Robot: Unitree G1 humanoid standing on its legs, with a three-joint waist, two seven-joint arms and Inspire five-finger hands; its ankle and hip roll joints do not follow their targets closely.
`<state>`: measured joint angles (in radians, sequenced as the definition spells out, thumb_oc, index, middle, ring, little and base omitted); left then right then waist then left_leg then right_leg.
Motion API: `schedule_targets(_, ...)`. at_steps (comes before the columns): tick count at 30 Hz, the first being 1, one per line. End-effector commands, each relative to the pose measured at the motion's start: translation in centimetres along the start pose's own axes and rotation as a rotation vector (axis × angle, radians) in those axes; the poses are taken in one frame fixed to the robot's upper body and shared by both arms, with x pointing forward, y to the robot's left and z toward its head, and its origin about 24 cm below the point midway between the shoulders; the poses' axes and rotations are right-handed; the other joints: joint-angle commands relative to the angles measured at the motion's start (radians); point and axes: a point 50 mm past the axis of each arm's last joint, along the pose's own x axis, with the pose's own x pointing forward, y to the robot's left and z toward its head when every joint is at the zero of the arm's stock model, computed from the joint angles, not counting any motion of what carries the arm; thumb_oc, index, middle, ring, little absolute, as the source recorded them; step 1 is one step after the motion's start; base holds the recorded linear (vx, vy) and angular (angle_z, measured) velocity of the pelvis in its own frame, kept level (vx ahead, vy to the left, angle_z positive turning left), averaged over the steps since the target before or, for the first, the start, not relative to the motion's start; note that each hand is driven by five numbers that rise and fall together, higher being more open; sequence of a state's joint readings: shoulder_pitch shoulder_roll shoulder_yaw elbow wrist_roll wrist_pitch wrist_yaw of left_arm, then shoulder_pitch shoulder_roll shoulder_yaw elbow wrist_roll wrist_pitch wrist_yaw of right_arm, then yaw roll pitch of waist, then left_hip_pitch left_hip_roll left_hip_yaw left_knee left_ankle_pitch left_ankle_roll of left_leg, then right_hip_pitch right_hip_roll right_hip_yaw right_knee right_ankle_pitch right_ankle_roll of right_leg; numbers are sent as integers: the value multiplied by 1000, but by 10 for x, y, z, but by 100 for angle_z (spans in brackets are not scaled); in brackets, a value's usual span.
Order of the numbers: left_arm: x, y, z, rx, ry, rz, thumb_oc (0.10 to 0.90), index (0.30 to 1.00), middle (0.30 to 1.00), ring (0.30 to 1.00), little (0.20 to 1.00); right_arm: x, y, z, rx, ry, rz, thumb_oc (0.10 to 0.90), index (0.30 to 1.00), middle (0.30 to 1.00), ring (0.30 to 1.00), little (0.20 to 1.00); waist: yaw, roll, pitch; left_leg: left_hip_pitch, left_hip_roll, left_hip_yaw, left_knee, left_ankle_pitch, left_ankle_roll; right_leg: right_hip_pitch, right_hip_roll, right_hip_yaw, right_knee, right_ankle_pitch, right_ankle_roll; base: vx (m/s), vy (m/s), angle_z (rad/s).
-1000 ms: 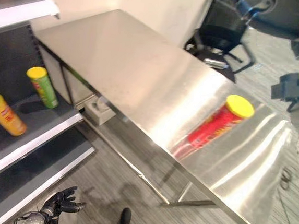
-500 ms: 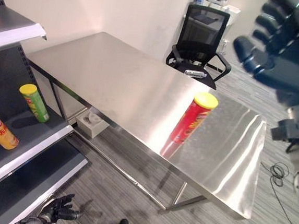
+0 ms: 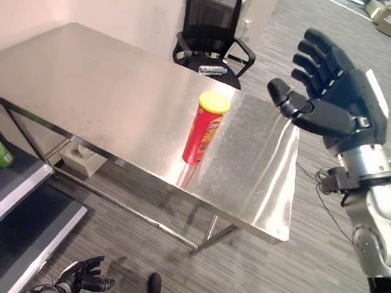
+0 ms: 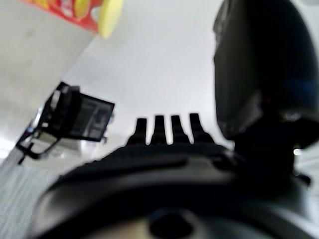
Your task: Put the goods on the table back onto the shelves and tidy them up.
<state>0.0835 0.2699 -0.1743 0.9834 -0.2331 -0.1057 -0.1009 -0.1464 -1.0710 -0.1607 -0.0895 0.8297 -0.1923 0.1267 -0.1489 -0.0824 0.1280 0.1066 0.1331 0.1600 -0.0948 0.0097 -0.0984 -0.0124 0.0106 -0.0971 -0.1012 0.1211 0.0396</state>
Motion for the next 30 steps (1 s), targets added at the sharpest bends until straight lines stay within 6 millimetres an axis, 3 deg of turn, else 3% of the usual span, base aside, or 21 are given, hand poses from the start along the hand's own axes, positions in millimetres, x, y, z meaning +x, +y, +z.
schedule_targets(1,4,11,27,55,-108,12,800,900,900,900,900,21,-7,38,-108,-170,-2,800,900,900,900,900,53,-43,-37,15,-9,38,7,-13,7,84,-80,28,14,-93,105,45,75,-13)
schedule_targets(12,5,7,23,101,-75,-6,800,900,900,900,900,20,-3,11,-267,22,62,800,900,900,900,900,66,-44,-38,4,-16,16,7,-14,12,88,-93,4,14,-100,110,26,31,6)
schedule_targets(30,4,7,10,103,-17,7,800,900,900,900,900,23,-11,-2,-370,103,25,800,900,900,900,900,89,-42,-31,-11,-22,-18,7,-10,12,100,-100,-29,14,-109,111,14,7,7)
